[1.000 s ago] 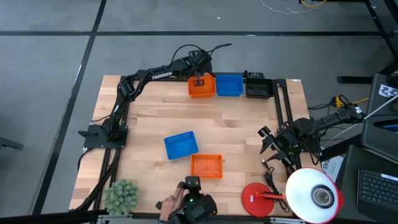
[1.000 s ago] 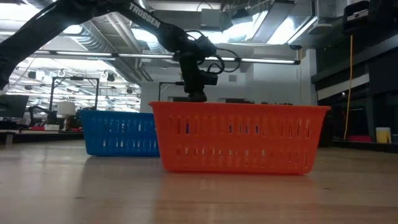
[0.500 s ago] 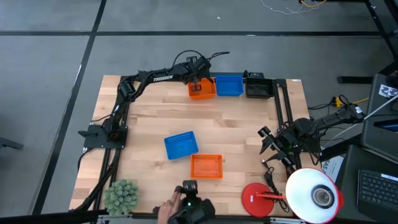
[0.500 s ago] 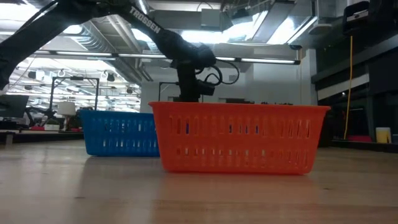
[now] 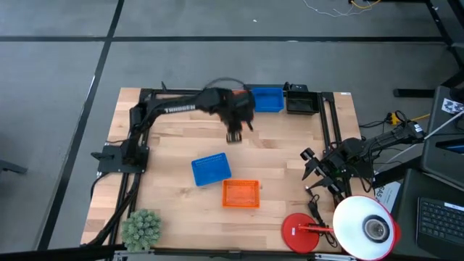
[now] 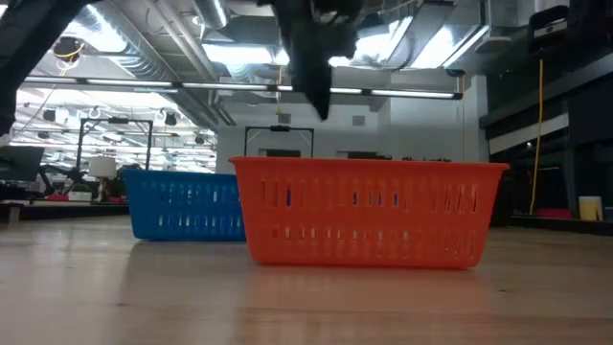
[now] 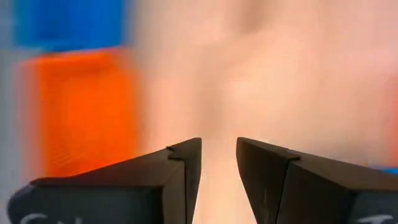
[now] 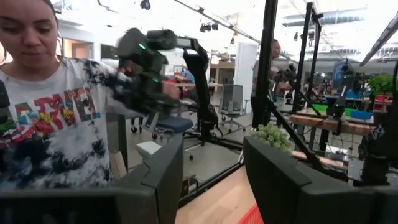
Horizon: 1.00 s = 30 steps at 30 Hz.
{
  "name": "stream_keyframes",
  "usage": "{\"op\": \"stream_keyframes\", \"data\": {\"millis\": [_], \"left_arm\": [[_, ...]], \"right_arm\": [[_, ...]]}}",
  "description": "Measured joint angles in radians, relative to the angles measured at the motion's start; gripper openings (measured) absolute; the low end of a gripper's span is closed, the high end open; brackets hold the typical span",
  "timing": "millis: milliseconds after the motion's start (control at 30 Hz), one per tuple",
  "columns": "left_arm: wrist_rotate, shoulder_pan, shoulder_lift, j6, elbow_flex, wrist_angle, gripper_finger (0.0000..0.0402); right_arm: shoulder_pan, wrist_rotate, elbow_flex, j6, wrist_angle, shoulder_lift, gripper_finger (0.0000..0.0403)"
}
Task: Stack baskets by color
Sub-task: Stack the bottom blue bin on top of the top blue bin
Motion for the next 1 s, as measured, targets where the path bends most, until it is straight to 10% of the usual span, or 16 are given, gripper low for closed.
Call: {"op": "stream_keyframes", "data": {"millis": [400, 1000], "left_arm": [[0.003, -0.286, 0.03, -0.208, -0.039, -0.088, 0.0094], [-0.096, -0.278, -0.07, -0.269, -0.384, -0.211, 0.0094]], "right_arm": [[0.0, -0.04, 0.0, 0.015, -0.036, 0.001, 0.0168], [0.001, -0.06, 0.0, 0.03, -0.034, 0.001, 0.0168]]}}
